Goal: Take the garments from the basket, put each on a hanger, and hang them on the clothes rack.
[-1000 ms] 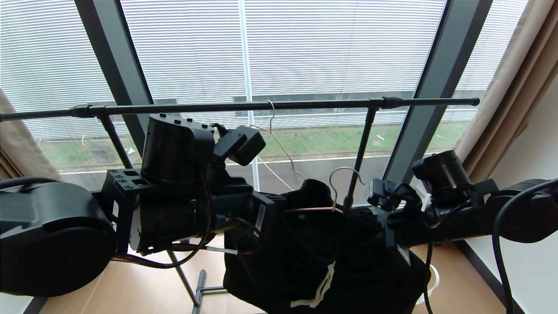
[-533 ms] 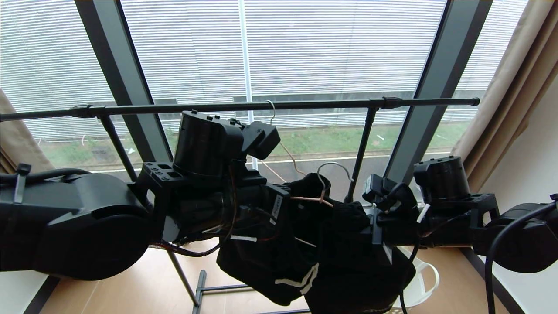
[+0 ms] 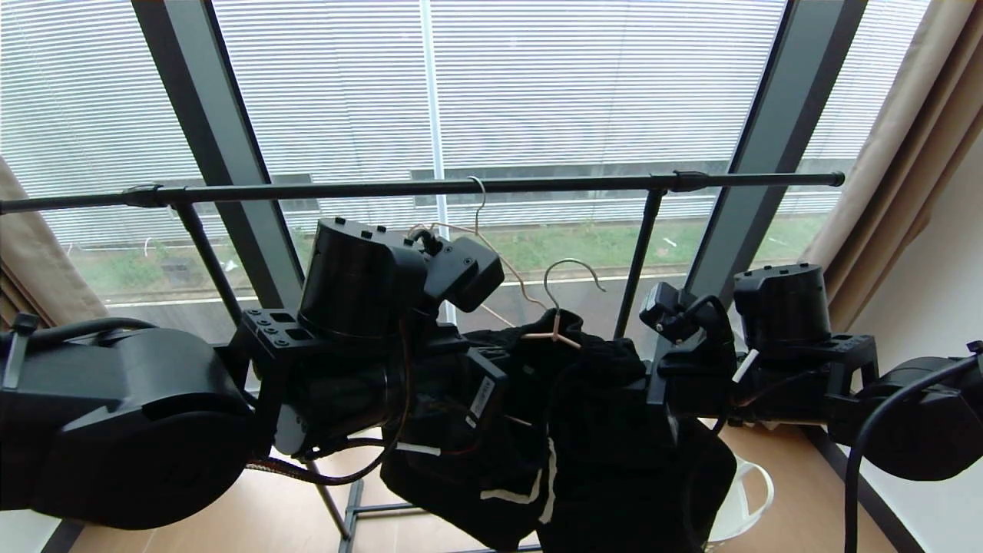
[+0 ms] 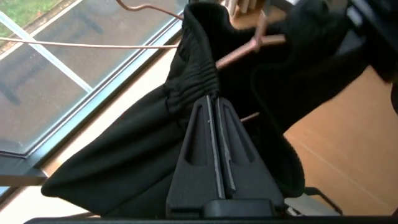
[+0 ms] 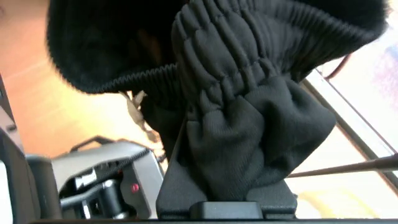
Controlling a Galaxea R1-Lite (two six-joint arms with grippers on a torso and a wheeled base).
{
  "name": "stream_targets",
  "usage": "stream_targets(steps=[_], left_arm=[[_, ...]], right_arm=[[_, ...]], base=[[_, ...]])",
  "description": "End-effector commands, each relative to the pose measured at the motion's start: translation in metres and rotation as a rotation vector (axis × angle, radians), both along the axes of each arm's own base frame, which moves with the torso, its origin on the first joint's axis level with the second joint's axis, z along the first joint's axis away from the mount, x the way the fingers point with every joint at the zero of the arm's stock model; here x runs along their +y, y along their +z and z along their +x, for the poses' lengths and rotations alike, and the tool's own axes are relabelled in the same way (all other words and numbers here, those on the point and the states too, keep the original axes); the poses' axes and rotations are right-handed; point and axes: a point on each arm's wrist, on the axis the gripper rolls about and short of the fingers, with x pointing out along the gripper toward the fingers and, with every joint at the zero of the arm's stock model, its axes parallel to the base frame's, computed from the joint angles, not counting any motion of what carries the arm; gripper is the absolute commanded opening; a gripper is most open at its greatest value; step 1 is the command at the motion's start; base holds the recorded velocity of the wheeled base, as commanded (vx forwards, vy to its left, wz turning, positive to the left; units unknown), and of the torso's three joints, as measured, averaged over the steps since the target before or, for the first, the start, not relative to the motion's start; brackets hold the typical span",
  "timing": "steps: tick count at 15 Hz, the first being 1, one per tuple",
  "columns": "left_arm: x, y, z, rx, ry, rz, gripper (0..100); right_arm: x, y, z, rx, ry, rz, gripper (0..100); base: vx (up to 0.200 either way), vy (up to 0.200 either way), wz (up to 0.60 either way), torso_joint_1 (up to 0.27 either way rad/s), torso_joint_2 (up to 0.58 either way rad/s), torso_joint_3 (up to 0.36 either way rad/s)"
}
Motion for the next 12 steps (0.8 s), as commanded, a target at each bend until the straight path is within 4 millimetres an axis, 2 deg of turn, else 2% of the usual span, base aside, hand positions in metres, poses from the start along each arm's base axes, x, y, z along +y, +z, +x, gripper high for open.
stream_targets(steps=[1,6,12], left_arm=[[0.004,0.000,-0.004,-0.004,-0.004,0.004,0],[0.008,0.004,-0.009,-0.019,-0.023,0.010,0],[0.010,-0.007,-0.012,-0.010,-0.037,0.054,0]], right_arm=[[0.001,0.001,0.001,0.001,-0.027,0.058,0],[0.003,0.004,0.004,-0.004,-0.043,0.100,0],[0.006,0.007,0.000,-0.053,-0.046,0.188,0]], base=[[0.000,0.000,0.00,0.000,0.00,0.000],[0.000,0.000,0.00,0.000,0.00,0.000],[0.000,0.000,0.00,0.000,0.00,0.000]])
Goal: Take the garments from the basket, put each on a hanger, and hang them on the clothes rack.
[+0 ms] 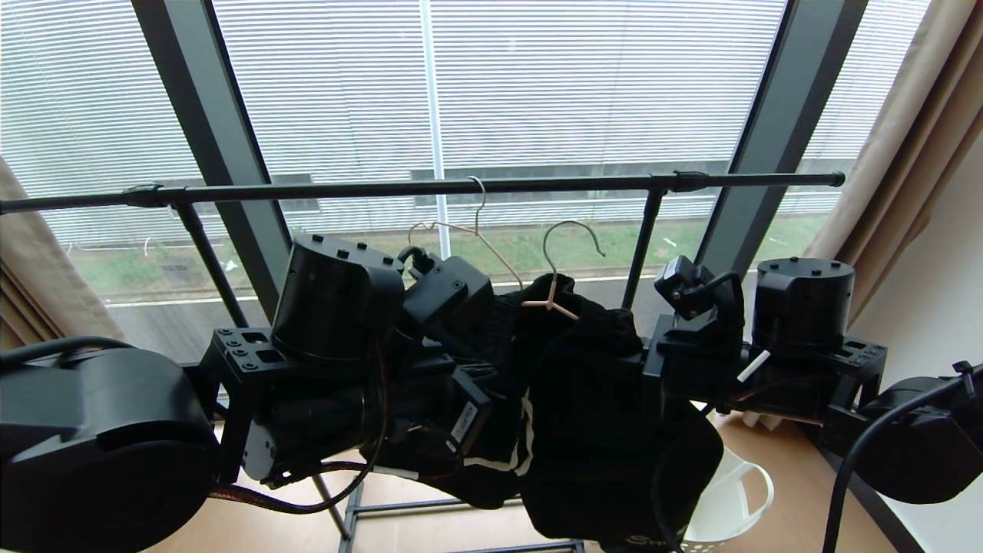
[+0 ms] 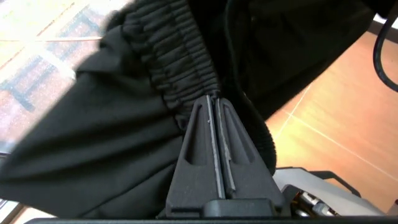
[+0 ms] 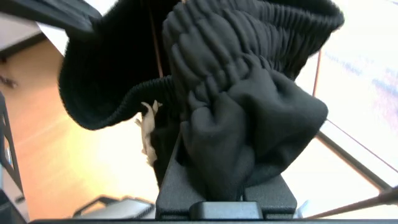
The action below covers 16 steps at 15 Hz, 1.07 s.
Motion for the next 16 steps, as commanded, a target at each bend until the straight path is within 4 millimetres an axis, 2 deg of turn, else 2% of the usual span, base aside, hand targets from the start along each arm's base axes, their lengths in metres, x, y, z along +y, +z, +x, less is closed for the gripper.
stream_targets(steps=[1,2,8,11,14,15,16], left_arm=[[0.000,-0.002,0.000,0.004,0.001,0.005,0],[0.000,-0.002,0.000,0.004,0.001,0.005,100],[0.003,0.002,0.001,-0.002,0.014,-0.009,100],[0.012,0.011,0.001,-0.024,0.035,-0.030,100],[0.036,0.035,-0.002,-0.091,0.087,-0.084,100],[0.039,0.037,-0.001,-0.097,0.093,-0.089,100],[0.058,0.044,0.000,-0.106,0.065,-0.118,100]], right_arm=[[0.000,-0.002,-0.003,0.003,0.004,-0.002,0],[0.000,-0.002,-0.004,-0.001,0.005,0.000,0],[0.001,-0.005,-0.005,-0.001,0.012,-0.001,0],[0.001,-0.006,-0.005,0.002,0.013,-0.001,0],[-0.001,-0.009,-0.012,0.009,0.086,0.017,0],[-0.002,-0.009,-0.013,0.003,0.097,0.022,0],[-0.004,-0.013,-0.018,-0.027,0.140,0.047,0]], base=[[0.000,0.000,0.00,0.000,0.00,0.000],[0.000,0.000,0.00,0.000,0.00,0.000],[0.000,0.000,0.00,0.000,0.00,0.000],[0.000,0.000,0.00,0.000,0.00,0.000],[0.000,0.000,0.00,0.000,0.00,0.000],[0.000,0.000,0.00,0.000,0.00,0.000],[0.000,0.000,0.00,0.000,0.00,0.000]])
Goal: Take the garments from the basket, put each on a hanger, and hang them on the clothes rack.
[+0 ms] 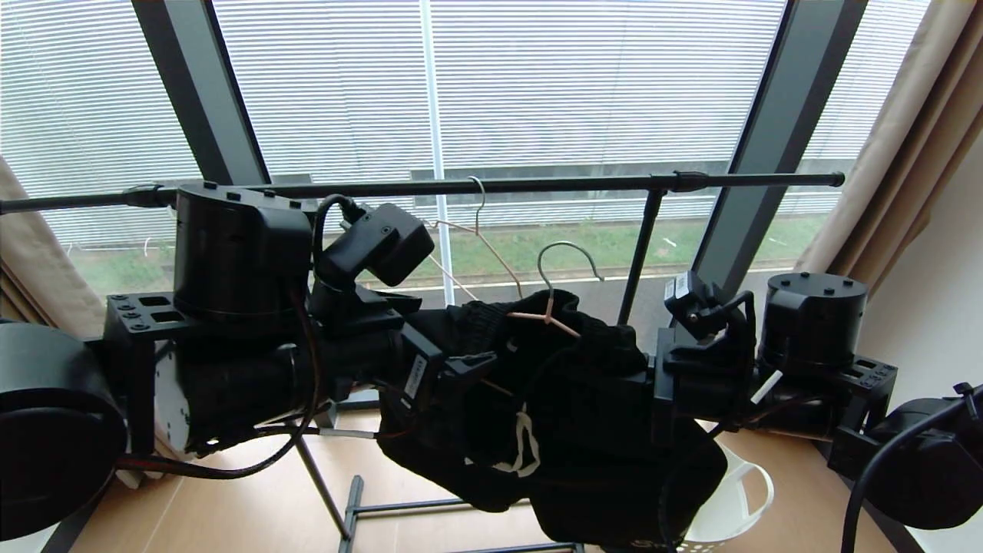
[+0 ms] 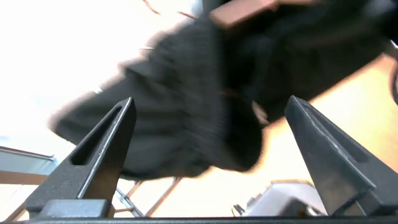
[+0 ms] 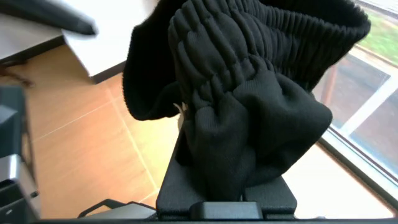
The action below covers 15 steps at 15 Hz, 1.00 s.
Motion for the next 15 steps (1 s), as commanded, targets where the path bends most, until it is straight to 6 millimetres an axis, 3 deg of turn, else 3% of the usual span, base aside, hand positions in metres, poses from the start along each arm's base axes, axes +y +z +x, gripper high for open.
stream_targets(steps=[1,3,7,11,15], left_arm=[[0.033,0.014,-0.001,-0.043,-0.026,-0.031,100],[0.061,0.001,0.007,-0.070,-0.135,0.040,100],[0.071,-0.019,0.011,-0.071,-0.306,0.074,100],[0.068,-0.025,0.015,-0.114,-0.416,0.096,100],[0.057,-0.043,0.029,-0.156,-0.504,0.190,100]], right_arm=[[-0.003,-0.006,-0.007,-0.015,0.038,0.017,0],[-0.004,-0.009,-0.010,-0.009,0.054,0.019,0],[-0.006,-0.017,-0.015,-0.012,0.116,0.003,0],[-0.004,-0.023,-0.019,-0.004,0.131,-0.015,0],[0.005,-0.029,-0.024,-0.004,0.174,-0.029,0]], base=[[0.000,0.000,0.00,0.000,0.00,0.000],[0.000,0.000,0.00,0.000,0.00,0.000],[0.000,0.000,0.00,0.000,0.00,0.000],[0.000,0.000,0.00,0.000,0.00,0.000],[0.000,0.000,0.00,0.000,0.00,0.000]])
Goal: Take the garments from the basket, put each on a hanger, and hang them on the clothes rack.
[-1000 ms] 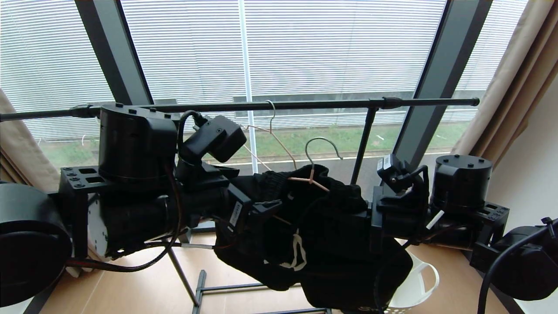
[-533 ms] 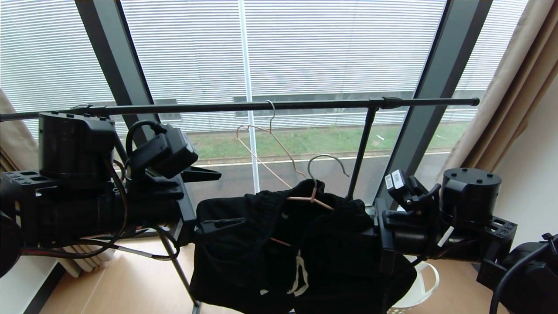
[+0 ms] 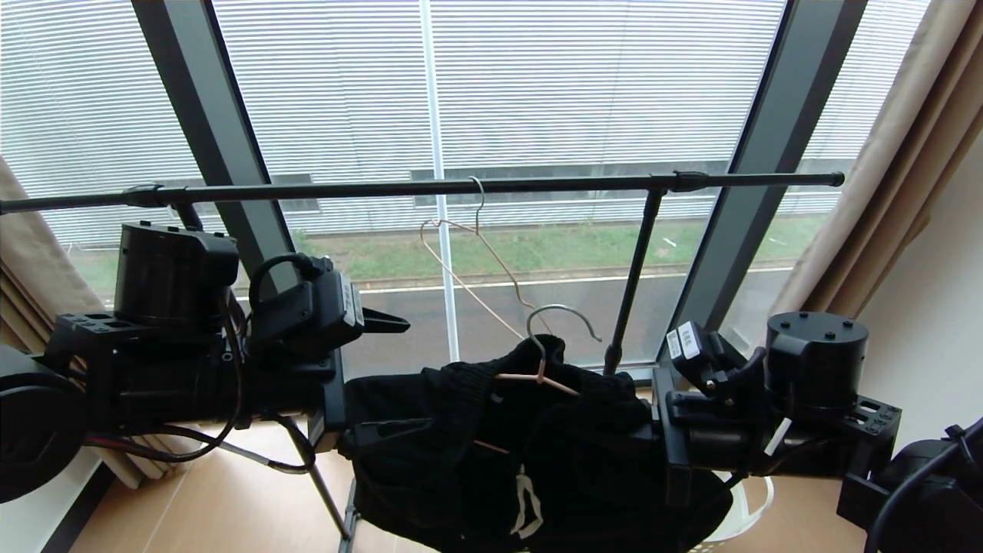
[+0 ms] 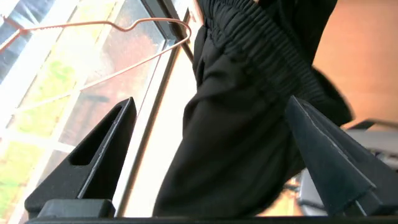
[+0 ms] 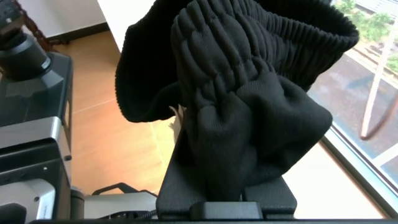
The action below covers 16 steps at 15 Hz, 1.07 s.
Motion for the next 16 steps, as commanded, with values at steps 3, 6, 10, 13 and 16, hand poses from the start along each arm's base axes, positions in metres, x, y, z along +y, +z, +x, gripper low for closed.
stream_targets(steps=[3,6,10,13,16], left_arm=[[-0.020,-0.019,0.016,0.049,-0.054,0.031,100],[-0.027,-0.028,0.021,0.074,-0.067,0.042,100],[-0.025,-0.032,0.025,0.088,-0.054,0.048,100],[-0.017,-0.034,0.027,0.098,-0.028,0.049,100],[-0.014,-0.039,0.024,0.115,-0.024,0.056,100]], right_arm=[[0.007,-0.007,-0.005,0.008,0.037,-0.017,0],[0.008,-0.007,-0.007,0.007,0.043,-0.017,0],[0.007,-0.007,-0.010,-0.022,0.054,-0.026,0],[0.006,-0.004,-0.012,-0.042,0.089,-0.014,0],[0.005,0.000,-0.014,-0.053,0.099,-0.004,0]], base=[[0.000,0.000,0.00,0.000,0.00,0.000],[0.000,0.000,0.00,0.000,0.00,0.000],[0.000,0.000,0.00,0.000,0.00,0.000],[0.000,0.000,0.00,0.000,0.00,0.000],[0.000,0.000,0.00,0.000,0.00,0.000]])
